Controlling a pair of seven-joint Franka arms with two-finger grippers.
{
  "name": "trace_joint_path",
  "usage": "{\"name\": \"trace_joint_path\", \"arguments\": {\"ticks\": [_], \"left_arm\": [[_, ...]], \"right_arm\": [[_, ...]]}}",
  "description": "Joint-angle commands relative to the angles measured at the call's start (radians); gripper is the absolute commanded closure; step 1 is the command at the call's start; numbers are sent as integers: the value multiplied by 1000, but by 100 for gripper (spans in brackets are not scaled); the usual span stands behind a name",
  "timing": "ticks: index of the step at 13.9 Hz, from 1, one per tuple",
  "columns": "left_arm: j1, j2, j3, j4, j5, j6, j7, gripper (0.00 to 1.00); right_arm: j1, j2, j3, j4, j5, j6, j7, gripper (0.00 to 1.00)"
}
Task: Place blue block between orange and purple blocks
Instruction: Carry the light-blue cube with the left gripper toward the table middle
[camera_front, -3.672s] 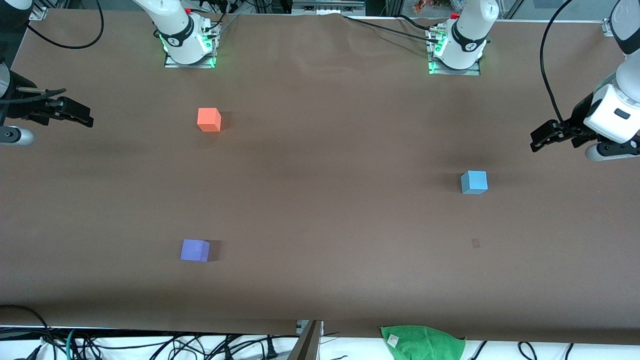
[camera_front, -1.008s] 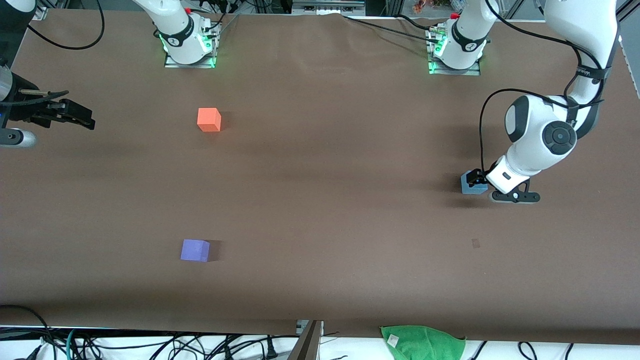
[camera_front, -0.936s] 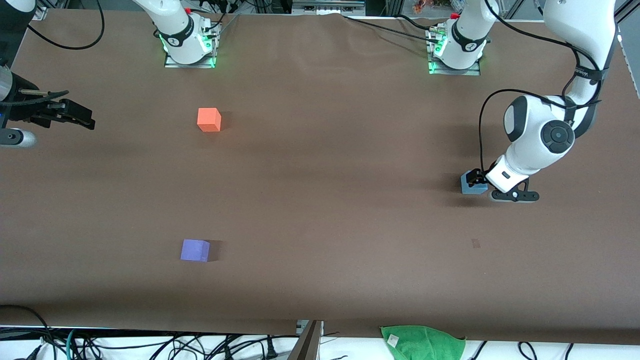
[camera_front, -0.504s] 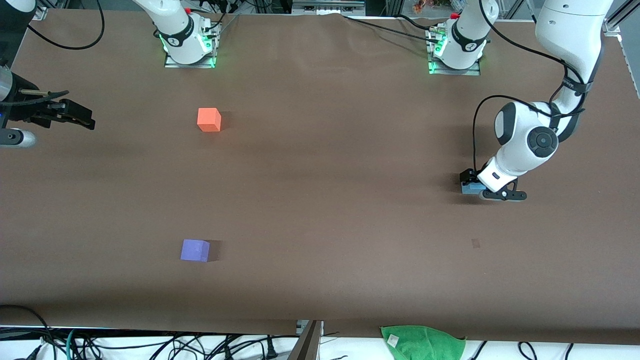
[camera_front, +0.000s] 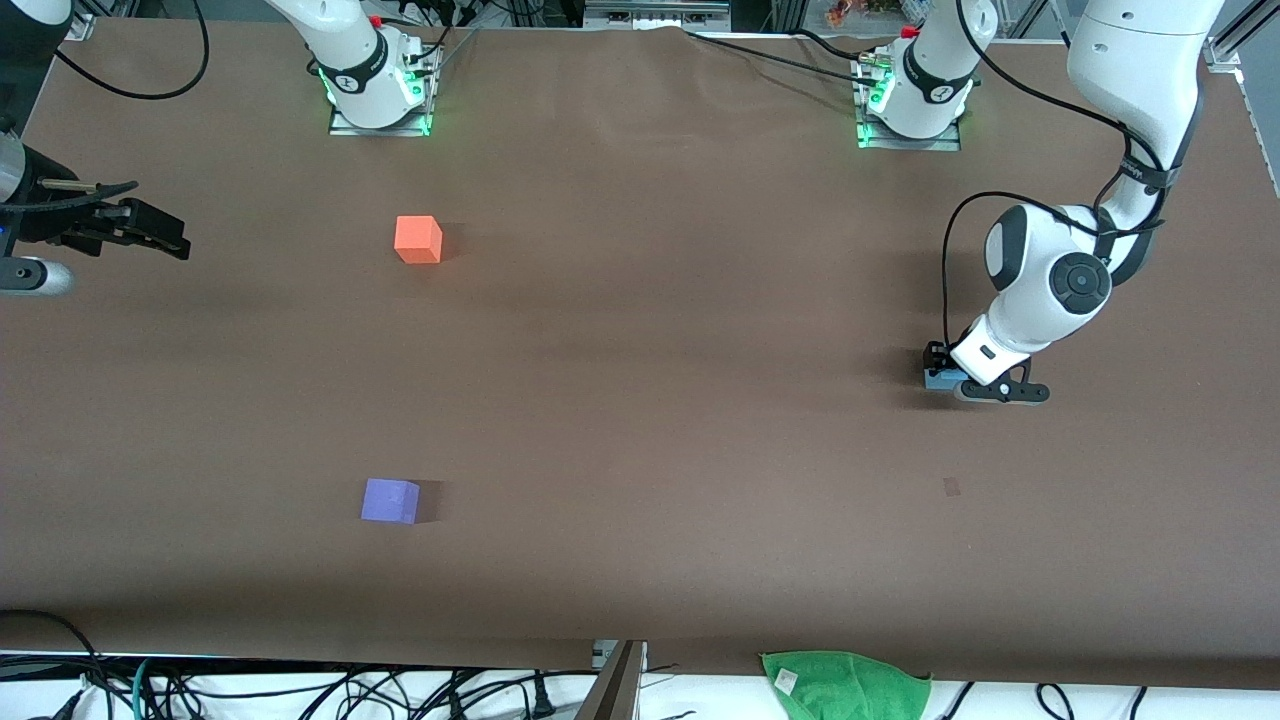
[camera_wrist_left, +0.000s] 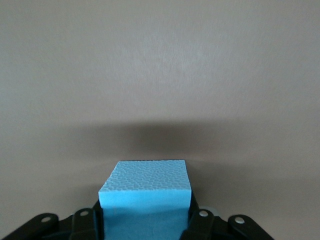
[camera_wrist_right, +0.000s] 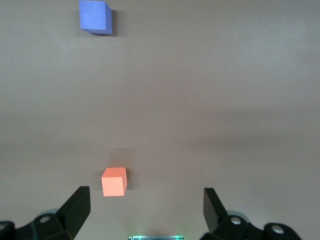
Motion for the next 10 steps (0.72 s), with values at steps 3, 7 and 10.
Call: {"name": "trace_joint_path", "arguments": {"ticks": [3, 7, 10], "left_arm": [[-2, -86, -122, 122, -32, -100, -180, 100], [-23, -54, -290, 350, -32, -273, -442, 100], [-165, 16, -328, 443, -30, -278, -648, 100]], "right_arm": [[0, 39, 2, 2, 4, 6, -11, 0], [6, 56, 2, 2, -6, 27, -11, 0], [18, 83, 2, 2, -10, 29, -11, 0]]}}
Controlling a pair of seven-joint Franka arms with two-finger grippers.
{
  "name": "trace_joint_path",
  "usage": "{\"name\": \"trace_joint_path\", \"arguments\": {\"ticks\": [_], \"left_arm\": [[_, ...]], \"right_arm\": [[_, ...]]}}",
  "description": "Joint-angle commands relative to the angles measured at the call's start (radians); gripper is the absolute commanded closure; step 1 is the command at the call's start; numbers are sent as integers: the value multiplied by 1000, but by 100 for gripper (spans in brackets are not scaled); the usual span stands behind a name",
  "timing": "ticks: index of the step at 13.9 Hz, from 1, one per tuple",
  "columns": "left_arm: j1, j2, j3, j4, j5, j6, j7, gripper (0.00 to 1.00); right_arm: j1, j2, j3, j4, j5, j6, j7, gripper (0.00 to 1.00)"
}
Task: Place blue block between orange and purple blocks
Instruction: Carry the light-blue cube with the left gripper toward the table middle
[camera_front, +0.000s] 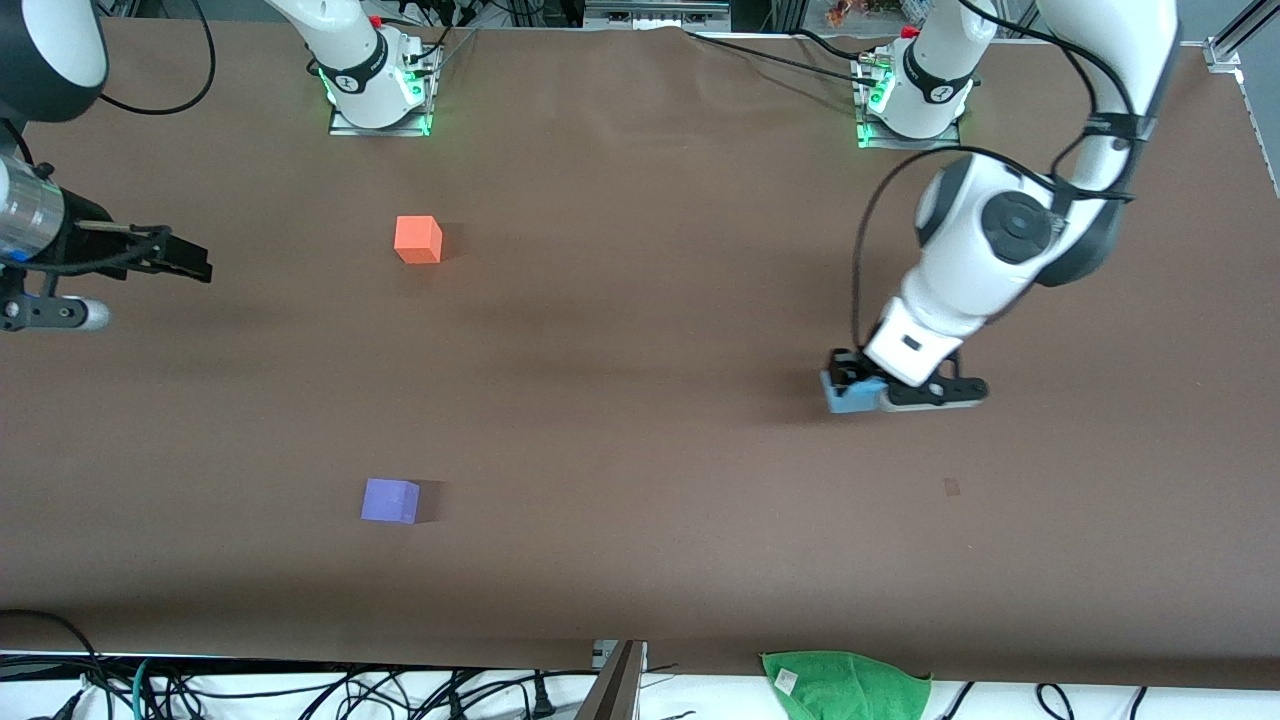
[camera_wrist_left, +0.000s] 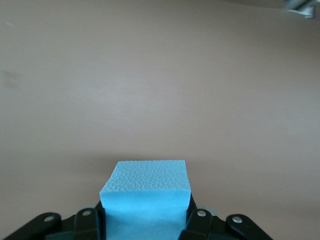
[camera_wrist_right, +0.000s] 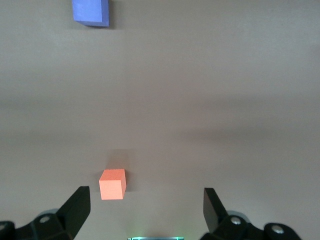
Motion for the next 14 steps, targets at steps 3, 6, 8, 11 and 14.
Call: {"name": "trace_joint_path", "arguments": {"ticks": [3, 6, 8, 11, 14], "left_arm": [[-280, 198, 5, 167, -13, -16, -221, 100], [-429, 353, 22, 303, -13, -15, -295, 100], [-486, 387, 37, 324, -13, -13, -312, 100], [-636, 419, 173, 325, -6, -12, -495, 100], [-756, 433, 276, 325, -6, -10, -543, 100]], "right_arm": [[9, 13, 3, 2, -3, 30, -11, 0], [17, 16, 3, 2, 2, 45, -10, 0], [20, 23, 3, 2, 3, 53, -8, 0], [45, 31, 3, 2, 40, 73, 9, 0], [69, 42, 3, 1, 46, 94, 21, 0]]}}
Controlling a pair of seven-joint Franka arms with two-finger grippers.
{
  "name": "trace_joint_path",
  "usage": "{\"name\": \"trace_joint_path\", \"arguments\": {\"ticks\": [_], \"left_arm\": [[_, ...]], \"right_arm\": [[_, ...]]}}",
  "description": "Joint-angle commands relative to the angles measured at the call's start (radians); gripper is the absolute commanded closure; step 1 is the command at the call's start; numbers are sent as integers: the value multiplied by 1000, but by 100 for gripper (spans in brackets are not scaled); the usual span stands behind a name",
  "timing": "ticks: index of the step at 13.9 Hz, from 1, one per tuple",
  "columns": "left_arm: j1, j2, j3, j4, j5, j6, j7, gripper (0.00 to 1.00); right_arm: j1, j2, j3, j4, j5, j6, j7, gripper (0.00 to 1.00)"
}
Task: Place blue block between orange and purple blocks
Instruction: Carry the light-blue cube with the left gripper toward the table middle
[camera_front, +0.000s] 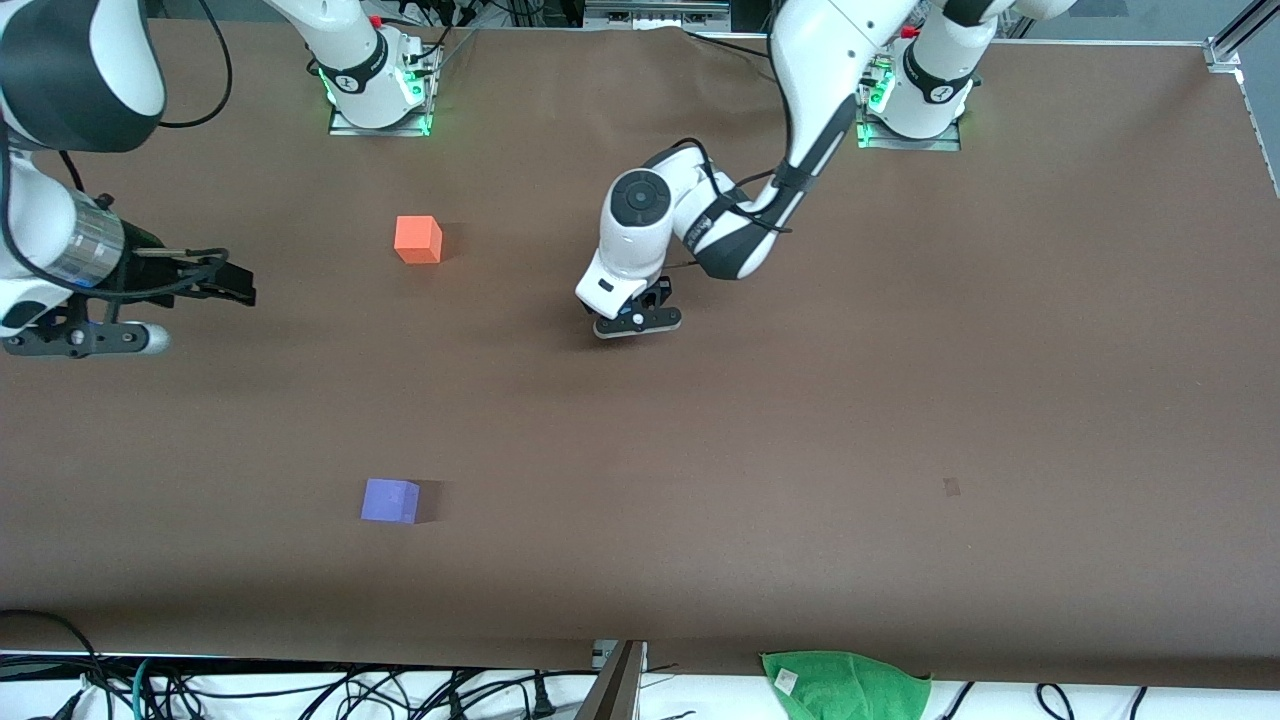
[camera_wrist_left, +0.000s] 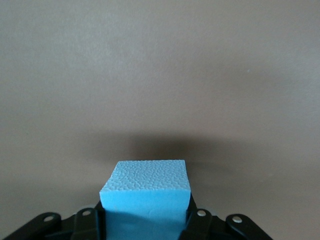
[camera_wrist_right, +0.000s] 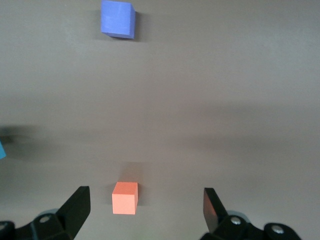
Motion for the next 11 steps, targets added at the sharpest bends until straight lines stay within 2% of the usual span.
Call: {"name": "trace_joint_path", "arguments": {"ticks": [1, 2, 3, 4, 11], "left_arm": [[-71, 21, 61, 35, -3, -16, -33, 100], [-73, 20, 61, 35, 14, -14, -32, 97], [-80, 21, 58, 35, 51, -14, -32, 60], [-85, 20, 58, 35, 87, -14, -33, 1], [-74, -55, 53, 38, 91, -25, -32, 0]], "right_arm": [[20, 7, -1, 1, 17, 19, 26, 0], [29, 10, -1, 1, 27, 21, 36, 0], [35, 10, -1, 1, 59, 21, 49, 0], [37, 18, -1, 1, 73, 28, 57, 0], [67, 19, -1, 2, 69, 28, 101, 0]]}}
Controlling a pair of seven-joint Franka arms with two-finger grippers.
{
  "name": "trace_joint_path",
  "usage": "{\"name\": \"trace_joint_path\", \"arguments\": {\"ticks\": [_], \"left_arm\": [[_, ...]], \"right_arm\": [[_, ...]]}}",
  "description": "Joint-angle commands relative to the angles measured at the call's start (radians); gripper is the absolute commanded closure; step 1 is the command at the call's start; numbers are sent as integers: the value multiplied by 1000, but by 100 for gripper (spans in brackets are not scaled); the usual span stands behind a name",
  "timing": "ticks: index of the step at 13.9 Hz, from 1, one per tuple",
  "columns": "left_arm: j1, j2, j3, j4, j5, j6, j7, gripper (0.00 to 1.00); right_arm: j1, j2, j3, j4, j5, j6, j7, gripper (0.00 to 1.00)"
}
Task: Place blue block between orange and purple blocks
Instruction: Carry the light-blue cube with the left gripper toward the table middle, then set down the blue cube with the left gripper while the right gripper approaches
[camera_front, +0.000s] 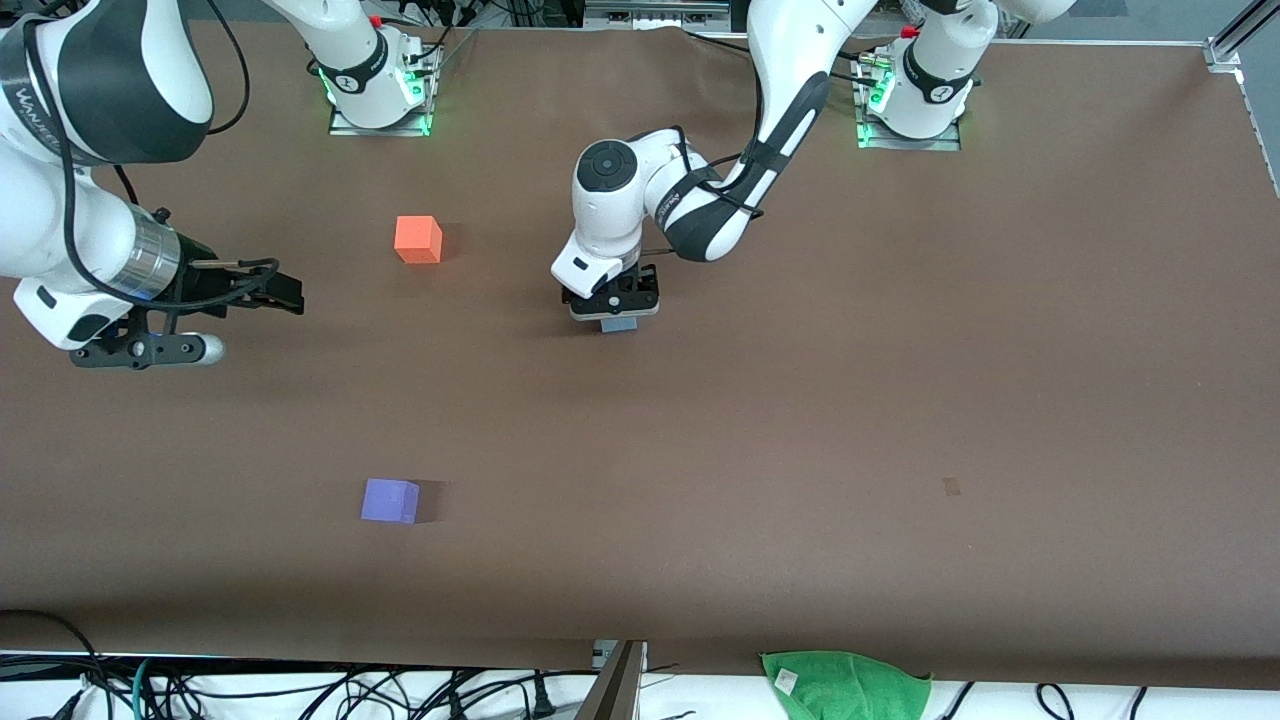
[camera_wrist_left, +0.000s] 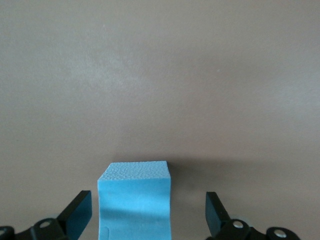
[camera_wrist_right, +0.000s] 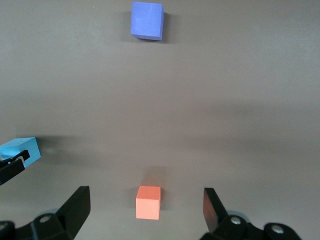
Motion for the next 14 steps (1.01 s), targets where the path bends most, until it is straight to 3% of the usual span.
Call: {"name": "trace_joint_path", "arguments": {"ticks": [1, 4, 7, 14], "left_arm": [[7, -70, 6, -5, 16, -26, -10, 0], [45, -121, -2, -7, 12, -47, 58, 0], [105, -173, -7, -5, -96, -99, 270, 0], [309, -306, -5, 12, -123, -438, 779, 0]], "right_arm": [[18, -2, -1, 2, 11, 6, 64, 0], [56, -2, -1, 2, 13, 10, 99, 0], [84, -2, -1, 2, 13, 13, 156, 0], [194, 11, -1, 2, 14, 59, 341, 0]]}}
